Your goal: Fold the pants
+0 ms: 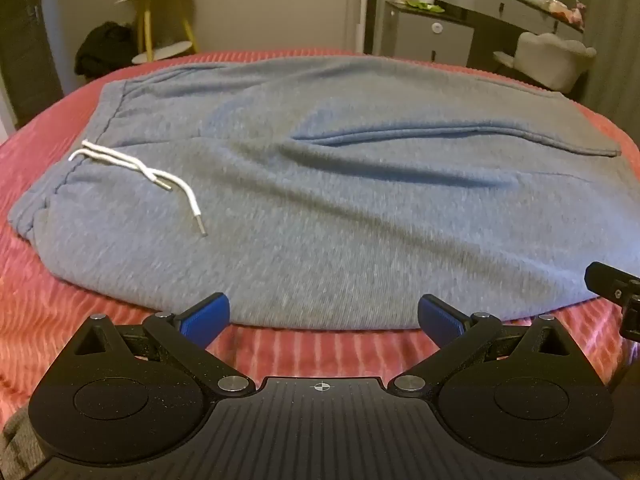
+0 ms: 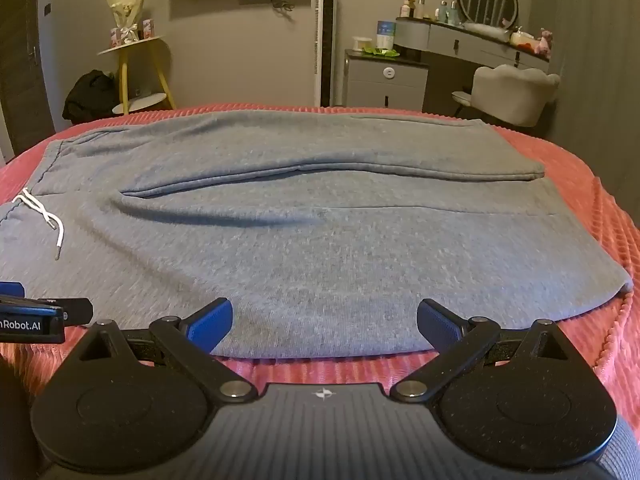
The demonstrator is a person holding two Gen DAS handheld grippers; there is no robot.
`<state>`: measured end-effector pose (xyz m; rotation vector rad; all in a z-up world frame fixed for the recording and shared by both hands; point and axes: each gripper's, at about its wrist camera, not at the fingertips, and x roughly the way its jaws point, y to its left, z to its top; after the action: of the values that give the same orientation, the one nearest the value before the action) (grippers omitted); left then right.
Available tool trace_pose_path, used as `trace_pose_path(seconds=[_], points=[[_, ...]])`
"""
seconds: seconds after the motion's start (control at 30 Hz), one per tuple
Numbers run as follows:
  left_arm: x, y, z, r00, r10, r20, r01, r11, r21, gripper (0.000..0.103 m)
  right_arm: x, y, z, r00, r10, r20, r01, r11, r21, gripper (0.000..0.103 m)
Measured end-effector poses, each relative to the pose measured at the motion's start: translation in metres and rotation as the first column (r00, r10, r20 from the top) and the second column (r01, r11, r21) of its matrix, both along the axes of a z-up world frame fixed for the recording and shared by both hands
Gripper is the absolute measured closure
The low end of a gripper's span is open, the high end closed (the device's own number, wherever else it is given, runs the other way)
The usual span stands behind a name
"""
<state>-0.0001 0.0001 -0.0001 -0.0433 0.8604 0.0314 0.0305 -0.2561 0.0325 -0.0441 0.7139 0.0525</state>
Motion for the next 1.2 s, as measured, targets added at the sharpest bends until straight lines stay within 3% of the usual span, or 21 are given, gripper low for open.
trace_pose_path(seconds=[1.2], points=[[0.000, 0.001, -0.006, 0.999, 0.024, -0.021, -0.024, 1.000, -0.002, 0.000, -0.003, -0.007, 0.000, 1.000, -0.014, 0.000, 0.014, 1.000, 0.008, 0.004]])
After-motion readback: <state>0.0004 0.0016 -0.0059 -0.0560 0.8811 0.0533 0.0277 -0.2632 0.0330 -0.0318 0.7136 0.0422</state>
